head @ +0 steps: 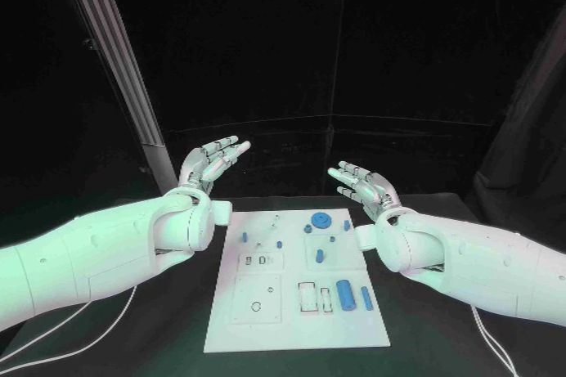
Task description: Assemble the parts on the task board
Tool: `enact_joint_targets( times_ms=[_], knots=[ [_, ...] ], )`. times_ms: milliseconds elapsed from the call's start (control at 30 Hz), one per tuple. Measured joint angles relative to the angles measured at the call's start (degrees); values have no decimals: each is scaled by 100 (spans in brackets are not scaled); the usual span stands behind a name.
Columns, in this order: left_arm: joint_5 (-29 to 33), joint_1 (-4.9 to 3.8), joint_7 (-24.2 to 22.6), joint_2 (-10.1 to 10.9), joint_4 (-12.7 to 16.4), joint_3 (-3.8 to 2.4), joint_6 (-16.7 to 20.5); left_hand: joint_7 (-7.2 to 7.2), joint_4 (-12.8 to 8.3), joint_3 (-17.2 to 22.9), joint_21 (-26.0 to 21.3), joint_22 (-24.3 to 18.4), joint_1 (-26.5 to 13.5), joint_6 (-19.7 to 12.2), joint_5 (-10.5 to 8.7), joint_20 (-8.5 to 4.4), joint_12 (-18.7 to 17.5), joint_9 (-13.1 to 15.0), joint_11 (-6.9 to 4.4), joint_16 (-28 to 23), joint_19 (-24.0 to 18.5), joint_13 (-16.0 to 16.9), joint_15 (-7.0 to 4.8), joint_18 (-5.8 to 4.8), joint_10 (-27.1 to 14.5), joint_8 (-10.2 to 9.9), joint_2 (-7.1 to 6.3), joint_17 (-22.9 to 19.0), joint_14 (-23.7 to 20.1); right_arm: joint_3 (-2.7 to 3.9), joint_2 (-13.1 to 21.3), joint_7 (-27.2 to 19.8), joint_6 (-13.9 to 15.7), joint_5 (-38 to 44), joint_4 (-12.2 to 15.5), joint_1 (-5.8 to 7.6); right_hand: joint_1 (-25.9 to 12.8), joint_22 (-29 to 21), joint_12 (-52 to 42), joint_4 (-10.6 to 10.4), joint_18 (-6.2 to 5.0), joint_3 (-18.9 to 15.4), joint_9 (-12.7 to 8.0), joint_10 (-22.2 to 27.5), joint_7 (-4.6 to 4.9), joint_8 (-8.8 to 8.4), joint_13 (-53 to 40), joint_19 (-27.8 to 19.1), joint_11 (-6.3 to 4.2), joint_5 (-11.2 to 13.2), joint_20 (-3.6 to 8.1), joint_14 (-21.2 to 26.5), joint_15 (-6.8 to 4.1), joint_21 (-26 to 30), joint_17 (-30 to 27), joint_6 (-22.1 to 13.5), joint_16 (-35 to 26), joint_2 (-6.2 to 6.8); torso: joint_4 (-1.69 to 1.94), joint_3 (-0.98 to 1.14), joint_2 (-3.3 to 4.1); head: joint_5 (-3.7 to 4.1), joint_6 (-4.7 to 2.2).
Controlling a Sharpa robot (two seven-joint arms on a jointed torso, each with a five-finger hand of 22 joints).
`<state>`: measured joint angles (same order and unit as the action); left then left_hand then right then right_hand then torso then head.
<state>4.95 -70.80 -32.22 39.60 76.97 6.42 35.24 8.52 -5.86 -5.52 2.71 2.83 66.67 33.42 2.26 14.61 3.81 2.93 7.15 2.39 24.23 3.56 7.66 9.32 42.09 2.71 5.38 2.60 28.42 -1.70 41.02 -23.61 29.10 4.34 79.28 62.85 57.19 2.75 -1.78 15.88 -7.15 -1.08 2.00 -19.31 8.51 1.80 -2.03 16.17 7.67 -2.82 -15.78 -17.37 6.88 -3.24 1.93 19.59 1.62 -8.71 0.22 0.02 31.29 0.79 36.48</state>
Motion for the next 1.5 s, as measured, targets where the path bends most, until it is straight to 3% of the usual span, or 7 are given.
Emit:
enact_joint_targets(
  times_ms=[200, 367, 700, 933, 1267, 1367, 1500],
  knots=[
    [76, 0, -76, -3, -9, 5, -141, 164, 41, 41, 278, 139, 330, 390, 26, 129, 180, 49, 188, 216, 829, 27, 157, 67, 275, 62, 81, 114, 1207, -31, -73, 219, -610, 220, -210, 59, 501, 163, -88, 52, -121, 100, 51, -588, 20, 88, -47, 748, 128, -27, -34, -635, 124, -322, 57, 490, 121, 18, 1, 0, 0, 1, 0],
    [104, 2, -122, 195, 28, 9, -341, 315, 1, 113, 786, 357, 530, 1408, 64, 118, 488, 154, 340, 535, 1995, 59, 170, 93, 844, 289, 141, 196, 2312, -36, 40, 269, -804, 655, -362, 65, 968, 341, -242, 64, -179, 244, 134, -1685, 107, 268, -116, 1606, 271, -143, -47, -1715, 247, -733, 125, 1462, 293, 58, 1, -9, 7, 58, 24],
    [41, 5, -134, 419, 122, 26, -700, 203, -126, 174, 1511, 595, 675, 2250, 63, -273, 816, 273, 65, 893, 3221, 69, -226, 92, 1912, 474, 219, 414, 3708, -32, 208, 205, -722, 1727, -359, 87, 1567, 509, -321, 72, -268, 455, 183, -3281, 374, 434, -148, 2622, 289, -263, 22, -3376, 249, -1272, 174, 2971, 485, 193, -43, -10, 73, 58, 27],
    [-125, 5, -104, 677, 469, 32, -918, 160, -237, 206, 1620, 621, 760, 2370, 89, -363, 785, 285, -9, 915, 3370, 31, -316, 91, 2038, 473, 252, 493, 3918, -32, 243, 322, -796, 2625, -402, 262, 1795, 577, -277, 77, -267, 591, 183, -3807, 325, 434, -152, 3085, 204, -265, 170, -4040, 122, -1543, 189, 3425, 533, 286, -83, 6, 182, 50, 19],
    [-315, 6, -12, 1002, 1187, 38, -1170, 160, -294, 180, 1620, 612, 760, 2370, 89, -363, 698, 284, 11, 836, 3370, 17, -314, 90, 2057, 422, 252, 505, 3915, -26, 171, 897, -1133, 4455, -520, 658, 1996, 861, -234, 77, -267, 697, 192, -4243, 231, 396, -155, 3776, 75, -265, 405, -4754, -105, -2199, 252, 3813, 605, 487, -70, -18, 429, 85, -77],
    [-352, 7, 26, 1047, 1332, 43, -1218, 160, -300, 174, 1620, 612, 760, 2370, 89, -363, 698, 284, 11, 836, 3370, 18, -295, 90, 2058, 399, 252, 506, 3896, -28, 96, 1120, -1224, 5081, -547, 755, 2108, 1594, -194, 85, -266, 870, 205, -4630, 81, 346, -157, 4740, -126, -286, 779, -5872, -469, -3575, 521, 4151, 961, 599, -49, -28, 515, 95, -118],
    [-391, 9, 80, 1080, 1471, 48, -1274, 160, -300, 174, 1620, 612, 760, 2370, 89, -363, 698, 284, 11, 836, 3370, 18, -295, 90, 2058, 398, 252, 506, 3896, -22, -41, 1465, -1350, 5961, -589, 863, 1983, 2794, -194, 73, -266, 950, 205, -4842, -23, 300, -171, 5337, -256, -266, 953, -6572, -662, -4823, 882, 4256, 1370, 723, -26, -39, 630, 106, -164]
  ],
)
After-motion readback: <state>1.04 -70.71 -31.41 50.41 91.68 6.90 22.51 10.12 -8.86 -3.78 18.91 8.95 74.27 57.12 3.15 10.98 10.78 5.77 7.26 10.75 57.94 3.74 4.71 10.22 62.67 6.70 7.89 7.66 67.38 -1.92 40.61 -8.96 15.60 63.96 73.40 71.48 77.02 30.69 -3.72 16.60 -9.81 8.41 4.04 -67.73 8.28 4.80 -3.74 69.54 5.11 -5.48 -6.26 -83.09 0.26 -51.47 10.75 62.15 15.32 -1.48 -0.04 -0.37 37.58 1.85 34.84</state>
